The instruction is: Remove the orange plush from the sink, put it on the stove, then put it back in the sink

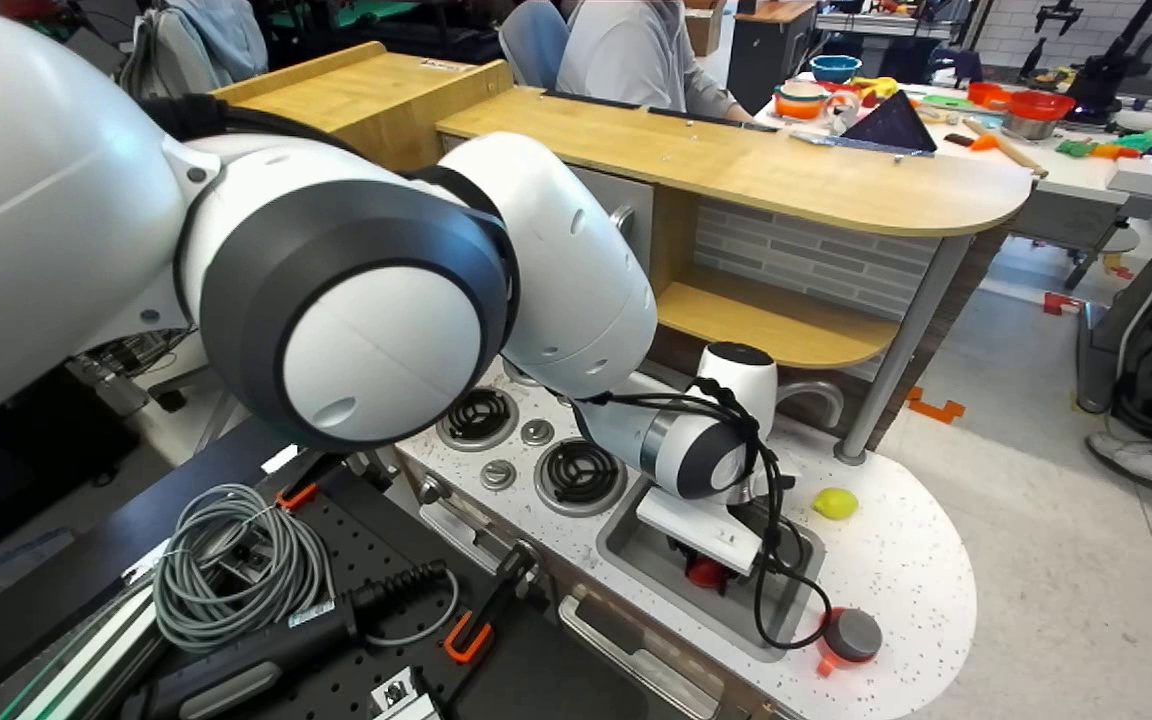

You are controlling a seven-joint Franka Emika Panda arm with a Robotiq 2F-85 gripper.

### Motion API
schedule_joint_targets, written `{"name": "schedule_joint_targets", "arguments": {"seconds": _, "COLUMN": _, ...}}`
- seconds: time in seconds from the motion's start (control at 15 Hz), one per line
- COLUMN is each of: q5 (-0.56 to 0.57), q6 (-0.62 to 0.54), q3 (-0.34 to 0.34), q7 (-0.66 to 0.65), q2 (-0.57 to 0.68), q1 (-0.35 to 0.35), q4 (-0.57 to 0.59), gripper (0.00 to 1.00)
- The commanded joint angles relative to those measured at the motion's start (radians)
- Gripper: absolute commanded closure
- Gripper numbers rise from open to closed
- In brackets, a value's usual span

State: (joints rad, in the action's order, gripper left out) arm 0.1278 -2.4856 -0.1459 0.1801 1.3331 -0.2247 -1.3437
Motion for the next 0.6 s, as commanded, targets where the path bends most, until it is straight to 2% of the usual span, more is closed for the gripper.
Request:
{"name": "schedule_joint_targets", "arguments": {"seconds": 0.0, "q5": -0.002, "q6": 0.058, "q3": 0.01, "q7": 0.003, "q2": 0.028, "q1": -0.003, "q4": 0.059, "gripper": 0.26}}
{"name": "schedule_joint_targets", "arguments": {"seconds": 0.27, "q5": -0.009, "q6": 0.061, "q3": 0.034, "q7": 0.03, "q2": -0.016, "q1": -0.015, "q4": 0.022, "gripper": 0.01}}
{"name": "schedule_joint_targets", "arguments": {"seconds": 0.53, "q5": -0.007, "q6": 0.007, "q3": 0.049, "q7": 0.075, "q2": -0.107, "q1": -0.03, "q4": -0.091, "gripper": 0.0}}
